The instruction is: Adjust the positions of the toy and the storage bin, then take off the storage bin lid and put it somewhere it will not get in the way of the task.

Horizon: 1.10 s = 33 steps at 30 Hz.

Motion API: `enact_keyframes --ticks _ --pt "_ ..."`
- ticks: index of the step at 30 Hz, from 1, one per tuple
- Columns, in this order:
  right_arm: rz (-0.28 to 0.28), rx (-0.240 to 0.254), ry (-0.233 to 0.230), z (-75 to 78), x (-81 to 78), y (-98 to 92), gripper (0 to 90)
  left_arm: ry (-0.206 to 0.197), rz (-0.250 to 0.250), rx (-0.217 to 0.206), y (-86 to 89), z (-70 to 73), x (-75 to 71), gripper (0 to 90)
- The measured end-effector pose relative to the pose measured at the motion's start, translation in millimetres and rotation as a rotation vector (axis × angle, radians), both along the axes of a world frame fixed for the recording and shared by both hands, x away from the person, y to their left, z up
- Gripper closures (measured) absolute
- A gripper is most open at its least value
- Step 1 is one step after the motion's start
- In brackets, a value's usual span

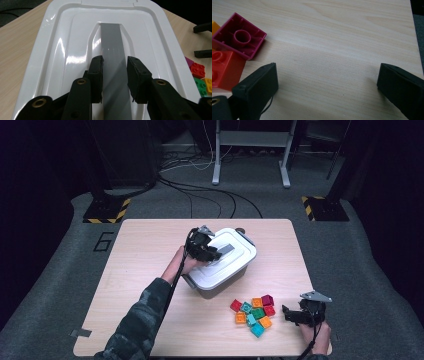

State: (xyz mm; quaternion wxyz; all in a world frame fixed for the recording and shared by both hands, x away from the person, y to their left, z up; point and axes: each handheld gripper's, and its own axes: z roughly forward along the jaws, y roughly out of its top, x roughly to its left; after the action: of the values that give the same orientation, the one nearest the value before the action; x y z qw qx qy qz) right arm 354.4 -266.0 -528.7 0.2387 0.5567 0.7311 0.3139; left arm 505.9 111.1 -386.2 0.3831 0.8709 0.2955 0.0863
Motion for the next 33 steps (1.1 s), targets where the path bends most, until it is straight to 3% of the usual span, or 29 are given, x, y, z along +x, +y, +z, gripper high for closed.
enact_keyframes --ticks 9,16,29,33 --pt "0.0 0.0 0.0 0.0 0.0 0.0 2.5 -0.016 -0.024 0.038 -8.8 1.7 4.9 65.9" --pt "0.001 0.0 0.0 0.0 0.0 0.0 2.6 -0.021 -0.002 0.083 -18.4 4.7 7.8 62.7" --pt "0.003 0.002 -0.003 0.1 -0.3 -0.2 3.6 -0.049 0.058 0.096 -25.6 5.3 0.3 66.5" --pt "0.003 0.001 -0.003 0.1 -0.3 -0.2 3.6 -0.061 0.059 0.077 -21.9 11.0 -0.2 66.5"
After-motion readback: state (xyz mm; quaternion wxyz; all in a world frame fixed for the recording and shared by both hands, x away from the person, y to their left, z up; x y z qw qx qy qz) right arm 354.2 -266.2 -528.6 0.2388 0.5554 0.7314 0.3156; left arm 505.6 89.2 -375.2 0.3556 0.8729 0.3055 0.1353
